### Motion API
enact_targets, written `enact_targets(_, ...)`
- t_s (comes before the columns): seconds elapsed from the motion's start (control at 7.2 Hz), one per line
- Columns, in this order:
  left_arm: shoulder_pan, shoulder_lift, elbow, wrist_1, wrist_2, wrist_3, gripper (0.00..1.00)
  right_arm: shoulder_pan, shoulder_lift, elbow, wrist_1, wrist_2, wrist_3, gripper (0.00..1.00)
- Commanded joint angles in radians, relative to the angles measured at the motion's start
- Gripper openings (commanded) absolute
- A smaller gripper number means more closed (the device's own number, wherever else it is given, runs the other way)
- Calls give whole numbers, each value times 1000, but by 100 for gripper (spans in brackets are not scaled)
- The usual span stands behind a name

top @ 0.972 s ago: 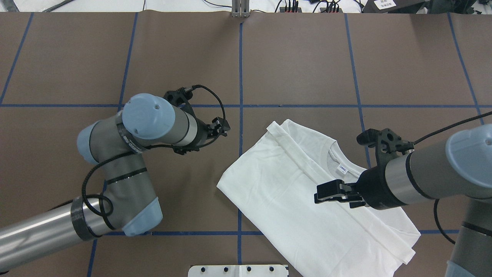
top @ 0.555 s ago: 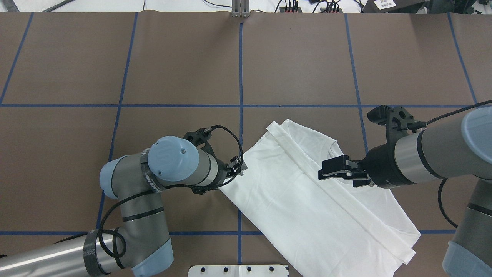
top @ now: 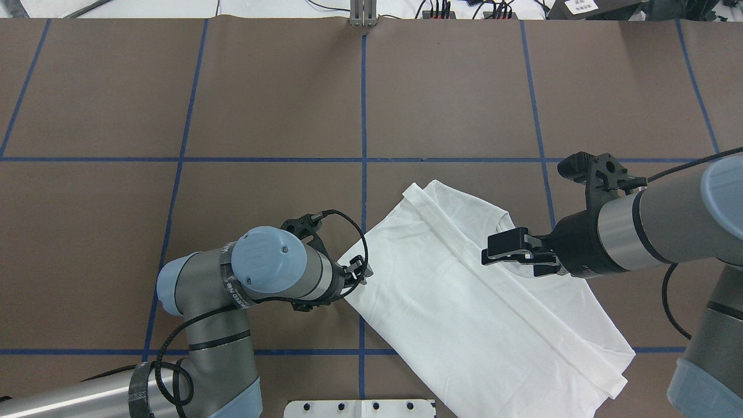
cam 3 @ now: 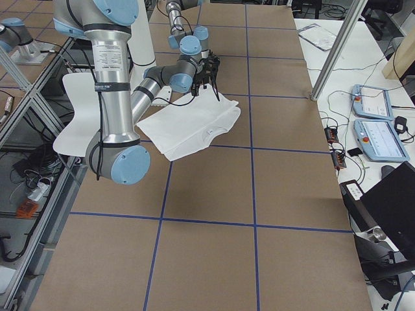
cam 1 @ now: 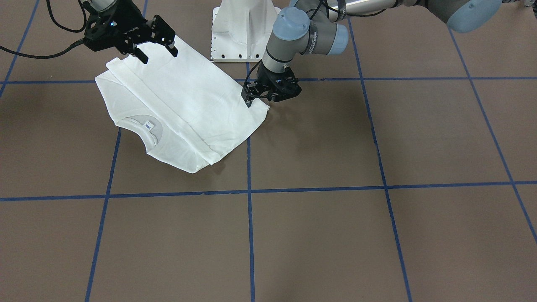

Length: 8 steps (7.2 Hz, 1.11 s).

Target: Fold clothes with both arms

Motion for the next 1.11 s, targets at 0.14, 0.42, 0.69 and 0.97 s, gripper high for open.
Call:
enact_targets(0.14, -7, -2, 4, 6, 41, 1, 70, 1, 0, -5, 0, 0, 0, 100)
enact_targets(0.42, -15, 0, 2, 9, 41, 1, 57, 1, 0, -6, 0, -2, -1, 100)
enact_targets(0.69, -20, 1, -4, 9, 41, 1, 7, 1, 0, -9, 0, -8, -1, 100)
enact_targets(0.97, -36, 1, -24, 9, 35, 0, 0, 3, 0, -12, 0, -8, -1, 100)
